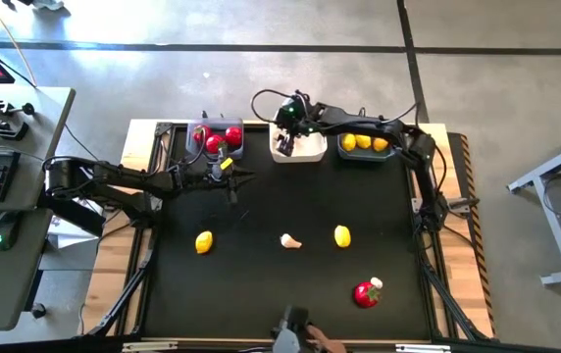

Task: Sort produce into baskets
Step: Put the lemon into the blue bin, then put the garlic into the white bin

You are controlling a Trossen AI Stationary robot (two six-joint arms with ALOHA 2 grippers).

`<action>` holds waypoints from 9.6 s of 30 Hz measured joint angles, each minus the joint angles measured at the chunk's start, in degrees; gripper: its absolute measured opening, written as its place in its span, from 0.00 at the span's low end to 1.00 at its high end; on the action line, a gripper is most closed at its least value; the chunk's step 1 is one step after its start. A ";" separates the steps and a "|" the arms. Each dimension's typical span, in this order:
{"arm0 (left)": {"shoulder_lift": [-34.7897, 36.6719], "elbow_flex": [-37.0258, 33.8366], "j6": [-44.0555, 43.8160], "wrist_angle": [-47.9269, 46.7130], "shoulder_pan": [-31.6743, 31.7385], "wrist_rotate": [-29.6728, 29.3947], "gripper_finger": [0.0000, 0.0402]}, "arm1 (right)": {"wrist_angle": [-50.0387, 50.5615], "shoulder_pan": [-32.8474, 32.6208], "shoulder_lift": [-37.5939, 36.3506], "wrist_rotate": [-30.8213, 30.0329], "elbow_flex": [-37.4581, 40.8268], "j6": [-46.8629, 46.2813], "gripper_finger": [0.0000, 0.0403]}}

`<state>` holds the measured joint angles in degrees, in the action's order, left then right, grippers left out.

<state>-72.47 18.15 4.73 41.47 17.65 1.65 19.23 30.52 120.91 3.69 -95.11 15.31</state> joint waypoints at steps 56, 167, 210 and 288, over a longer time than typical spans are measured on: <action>-0.02 0.07 3.41 1.68 0.09 -0.78 0.12 | 26.76 -49.10 -37.15 -12.03 39.96 -89.48 0.55; -0.02 0.02 -1.51 -0.48 -0.04 -1.00 0.12 | 18.38 3.98 -37.16 -34.78 40.02 -4.28 0.19; -14.13 16.90 2.84 -15.06 -11.11 6.54 0.00 | -50.35 -27.12 -39.38 -38.15 65.59 -22.94 0.00; -38.58 29.94 1.86 -15.03 -18.00 15.88 0.40 | -48.62 -27.18 -39.38 -38.21 65.49 -25.35 0.00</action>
<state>-111.05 48.10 6.60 26.45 -0.35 17.53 -29.39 3.33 81.54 -34.52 -29.63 -10.04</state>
